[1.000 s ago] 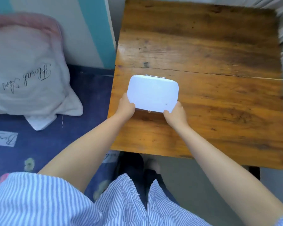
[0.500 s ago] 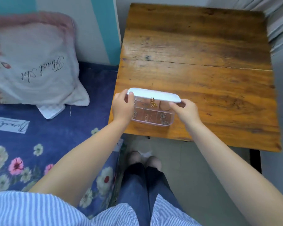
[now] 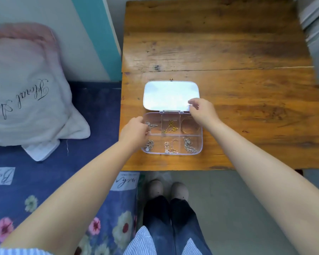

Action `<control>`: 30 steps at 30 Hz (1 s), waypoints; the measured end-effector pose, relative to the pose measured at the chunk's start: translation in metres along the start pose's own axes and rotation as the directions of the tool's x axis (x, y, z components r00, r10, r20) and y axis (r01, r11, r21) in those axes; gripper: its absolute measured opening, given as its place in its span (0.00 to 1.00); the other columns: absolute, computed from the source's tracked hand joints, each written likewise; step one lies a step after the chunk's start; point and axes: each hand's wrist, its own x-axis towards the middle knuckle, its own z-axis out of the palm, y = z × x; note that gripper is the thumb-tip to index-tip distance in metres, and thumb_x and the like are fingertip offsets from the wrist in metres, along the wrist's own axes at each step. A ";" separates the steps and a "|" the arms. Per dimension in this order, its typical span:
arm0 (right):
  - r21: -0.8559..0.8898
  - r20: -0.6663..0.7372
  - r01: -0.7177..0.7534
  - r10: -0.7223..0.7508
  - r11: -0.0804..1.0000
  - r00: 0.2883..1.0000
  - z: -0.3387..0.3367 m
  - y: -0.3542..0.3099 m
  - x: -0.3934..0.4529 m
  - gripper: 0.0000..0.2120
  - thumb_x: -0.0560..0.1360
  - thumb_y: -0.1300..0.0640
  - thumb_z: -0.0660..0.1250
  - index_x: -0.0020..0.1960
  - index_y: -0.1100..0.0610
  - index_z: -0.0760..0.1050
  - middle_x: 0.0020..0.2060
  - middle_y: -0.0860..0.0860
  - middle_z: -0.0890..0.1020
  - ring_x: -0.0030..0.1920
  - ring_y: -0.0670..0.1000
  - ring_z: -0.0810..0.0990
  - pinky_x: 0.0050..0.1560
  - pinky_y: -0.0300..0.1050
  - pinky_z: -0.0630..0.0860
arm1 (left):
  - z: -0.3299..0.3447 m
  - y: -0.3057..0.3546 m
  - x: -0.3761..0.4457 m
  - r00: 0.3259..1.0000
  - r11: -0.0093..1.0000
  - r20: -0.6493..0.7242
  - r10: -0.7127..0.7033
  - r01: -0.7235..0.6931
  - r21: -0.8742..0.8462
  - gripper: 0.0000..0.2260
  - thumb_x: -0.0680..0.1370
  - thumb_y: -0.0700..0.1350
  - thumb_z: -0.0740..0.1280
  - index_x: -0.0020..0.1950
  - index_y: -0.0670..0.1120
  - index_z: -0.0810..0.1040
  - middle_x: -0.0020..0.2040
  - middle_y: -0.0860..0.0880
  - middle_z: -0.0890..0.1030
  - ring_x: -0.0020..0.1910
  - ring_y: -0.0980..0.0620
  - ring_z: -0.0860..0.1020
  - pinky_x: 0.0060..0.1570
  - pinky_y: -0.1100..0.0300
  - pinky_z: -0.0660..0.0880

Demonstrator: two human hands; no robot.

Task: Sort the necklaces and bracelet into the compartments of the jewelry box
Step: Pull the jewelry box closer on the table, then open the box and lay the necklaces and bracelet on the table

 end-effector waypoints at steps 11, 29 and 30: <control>-0.686 0.217 0.362 -0.297 0.632 0.930 -0.001 0.019 -0.049 0.12 0.68 0.65 0.67 0.52 0.60 0.78 0.51 0.56 0.81 0.53 0.58 0.73 0.48 0.50 0.69 | 0.006 0.017 -0.001 0.943 0.870 0.314 0.111 -0.245 0.427 0.11 0.74 0.31 0.62 0.52 0.41 0.78 0.54 0.43 0.77 0.53 0.44 0.75 0.39 0.56 0.66; -0.754 0.292 0.452 -0.374 0.476 0.880 -0.011 0.007 -0.054 0.14 0.40 0.63 0.79 0.19 0.56 0.75 0.19 0.47 0.76 0.26 0.50 0.77 0.25 0.34 0.70 | 0.010 0.032 0.010 0.895 0.844 0.434 0.097 -0.305 0.441 0.12 0.75 0.30 0.59 0.53 0.41 0.78 0.55 0.46 0.80 0.54 0.44 0.79 0.42 0.57 0.74; -0.740 0.301 0.467 -0.382 0.485 0.874 -0.014 0.007 -0.056 0.15 0.40 0.64 0.79 0.20 0.56 0.75 0.19 0.48 0.77 0.25 0.50 0.77 0.23 0.34 0.70 | 0.006 0.033 0.009 0.894 0.852 0.440 0.087 -0.296 0.432 0.12 0.75 0.30 0.59 0.53 0.41 0.77 0.55 0.45 0.80 0.53 0.44 0.79 0.44 0.57 0.76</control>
